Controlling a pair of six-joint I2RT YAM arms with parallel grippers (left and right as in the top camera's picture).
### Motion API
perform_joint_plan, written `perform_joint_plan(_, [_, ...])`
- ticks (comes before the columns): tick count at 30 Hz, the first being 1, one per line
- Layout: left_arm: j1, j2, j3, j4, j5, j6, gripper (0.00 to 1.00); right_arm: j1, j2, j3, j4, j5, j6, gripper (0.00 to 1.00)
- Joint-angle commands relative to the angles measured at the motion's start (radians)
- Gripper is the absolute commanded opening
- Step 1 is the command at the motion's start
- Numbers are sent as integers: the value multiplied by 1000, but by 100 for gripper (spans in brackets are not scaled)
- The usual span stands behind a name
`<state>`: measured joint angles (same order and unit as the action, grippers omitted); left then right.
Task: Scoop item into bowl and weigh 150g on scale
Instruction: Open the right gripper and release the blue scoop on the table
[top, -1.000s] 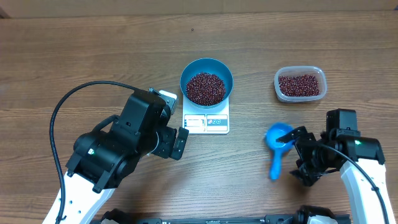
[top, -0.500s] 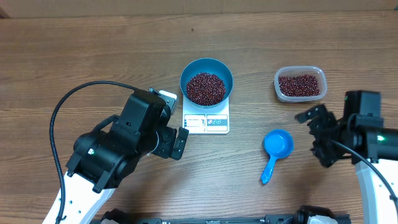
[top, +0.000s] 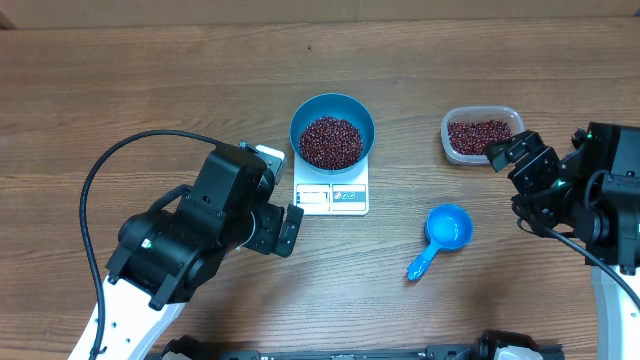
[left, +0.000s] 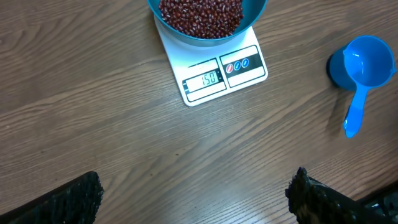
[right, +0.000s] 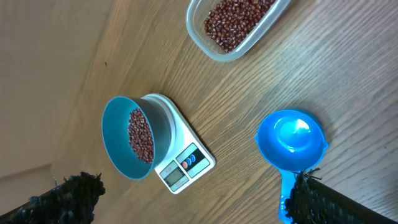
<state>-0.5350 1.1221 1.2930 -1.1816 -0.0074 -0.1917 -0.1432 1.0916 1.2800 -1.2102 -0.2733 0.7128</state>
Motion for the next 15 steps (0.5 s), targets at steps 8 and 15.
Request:
perform_joint_plan(8, [5, 3, 17, 4, 0, -14, 99, 24, -29, -25, 254, 19, -583, 100])
perform_joint_plan(15, [5, 3, 17, 4, 0, -14, 99, 180, -219, -204, 335, 185, -636, 100])
